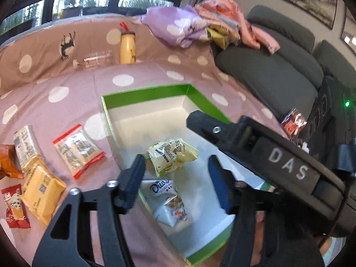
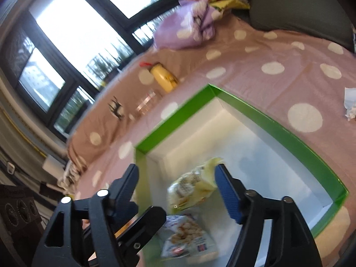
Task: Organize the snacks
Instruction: 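Move the right gripper back to the snack pile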
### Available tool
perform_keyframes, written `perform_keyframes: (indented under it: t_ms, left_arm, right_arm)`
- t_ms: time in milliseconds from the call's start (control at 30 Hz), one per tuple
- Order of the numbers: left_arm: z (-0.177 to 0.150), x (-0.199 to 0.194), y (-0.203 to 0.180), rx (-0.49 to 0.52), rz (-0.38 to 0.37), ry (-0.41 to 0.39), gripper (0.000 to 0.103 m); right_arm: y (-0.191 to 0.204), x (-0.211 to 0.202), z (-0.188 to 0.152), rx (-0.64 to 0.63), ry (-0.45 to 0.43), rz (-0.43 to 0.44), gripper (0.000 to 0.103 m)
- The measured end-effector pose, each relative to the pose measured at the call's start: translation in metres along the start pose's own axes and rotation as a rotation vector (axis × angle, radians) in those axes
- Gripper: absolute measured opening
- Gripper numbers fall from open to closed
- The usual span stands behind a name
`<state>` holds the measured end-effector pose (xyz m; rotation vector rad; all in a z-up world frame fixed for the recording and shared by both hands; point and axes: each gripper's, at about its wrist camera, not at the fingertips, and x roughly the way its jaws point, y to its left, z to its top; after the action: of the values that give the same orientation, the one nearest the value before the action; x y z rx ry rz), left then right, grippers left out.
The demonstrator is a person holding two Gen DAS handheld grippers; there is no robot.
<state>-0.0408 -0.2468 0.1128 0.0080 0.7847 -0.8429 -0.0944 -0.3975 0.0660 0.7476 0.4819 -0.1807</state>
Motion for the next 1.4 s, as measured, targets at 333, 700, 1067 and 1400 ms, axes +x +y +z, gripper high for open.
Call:
perform_keyframes:
  t_ms: [333, 700, 1067, 1400]
  left_arm:
    - [-0.023, -0.085, 0.054, -0.115, 0.154, -0.159, 0.091]
    - [-0.07, -0.14, 0.135, -0.309, 0.454, -0.196, 0.093]
    - [-0.094, -0.166, 0.176, -0.445, 0.405, -0.194, 0.093]
    - [-0.109, -0.184, 0.191, -0.52, 0.399, -0.205, 0.092]
  right_arm:
    - [0.052, 0.0, -0.027, -0.099, 0.014, 0.046, 0.084]
    - [0.124, 0.02, -0.089, -0.286, 0.095, 0.051, 0.089]
    - [0.151, 0.025, -0.13, -0.402, 0.125, -0.023, 0.089]
    - [0.14, 0.024, -0.124, -0.271, 0.2, 0.072, 0.089]
